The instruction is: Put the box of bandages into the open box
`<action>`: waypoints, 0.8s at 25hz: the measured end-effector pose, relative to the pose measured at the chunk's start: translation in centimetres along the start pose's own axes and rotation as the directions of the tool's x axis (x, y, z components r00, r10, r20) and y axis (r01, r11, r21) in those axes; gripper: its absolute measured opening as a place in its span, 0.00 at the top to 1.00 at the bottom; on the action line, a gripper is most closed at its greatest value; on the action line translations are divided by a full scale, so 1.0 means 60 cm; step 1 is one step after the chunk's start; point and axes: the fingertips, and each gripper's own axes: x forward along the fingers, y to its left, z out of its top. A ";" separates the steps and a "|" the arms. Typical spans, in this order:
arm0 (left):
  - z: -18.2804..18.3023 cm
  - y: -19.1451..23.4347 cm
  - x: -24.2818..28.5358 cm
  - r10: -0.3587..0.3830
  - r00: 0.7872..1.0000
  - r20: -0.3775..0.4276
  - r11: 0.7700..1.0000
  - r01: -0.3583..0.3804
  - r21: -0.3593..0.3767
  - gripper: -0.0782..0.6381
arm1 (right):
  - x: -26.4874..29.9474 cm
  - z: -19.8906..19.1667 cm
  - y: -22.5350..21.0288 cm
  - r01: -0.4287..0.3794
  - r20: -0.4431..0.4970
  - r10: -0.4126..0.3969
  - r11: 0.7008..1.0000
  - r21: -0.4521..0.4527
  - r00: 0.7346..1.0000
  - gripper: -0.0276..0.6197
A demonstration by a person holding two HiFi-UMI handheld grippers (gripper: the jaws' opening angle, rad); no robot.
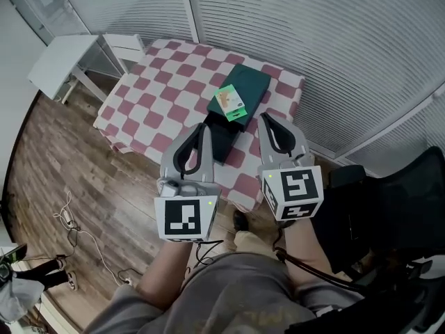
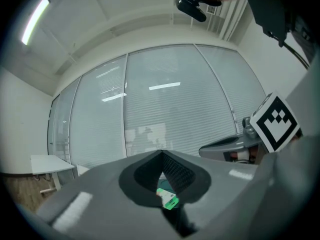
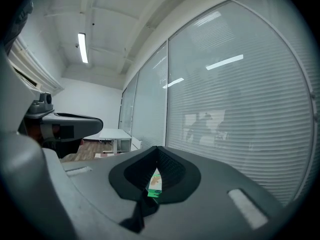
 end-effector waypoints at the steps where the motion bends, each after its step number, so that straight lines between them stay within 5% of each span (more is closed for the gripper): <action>1: 0.000 0.006 0.014 0.008 1.000 0.000 1.000 -0.008 0.000 0.89 | 0.015 0.002 -0.006 -0.008 0.001 0.008 1.000 0.000 1.000 0.91; 10: 0.017 0.064 0.077 0.094 0.995 0.029 0.996 -0.094 0.005 0.89 | 0.108 0.031 -0.025 -0.075 0.024 0.076 0.997 -0.032 0.997 0.89; 20: -0.033 0.112 0.129 0.083 0.996 -0.026 0.996 -0.083 -0.028 0.89 | 0.183 -0.009 -0.017 -0.082 -0.043 0.081 0.996 -0.020 0.996 0.88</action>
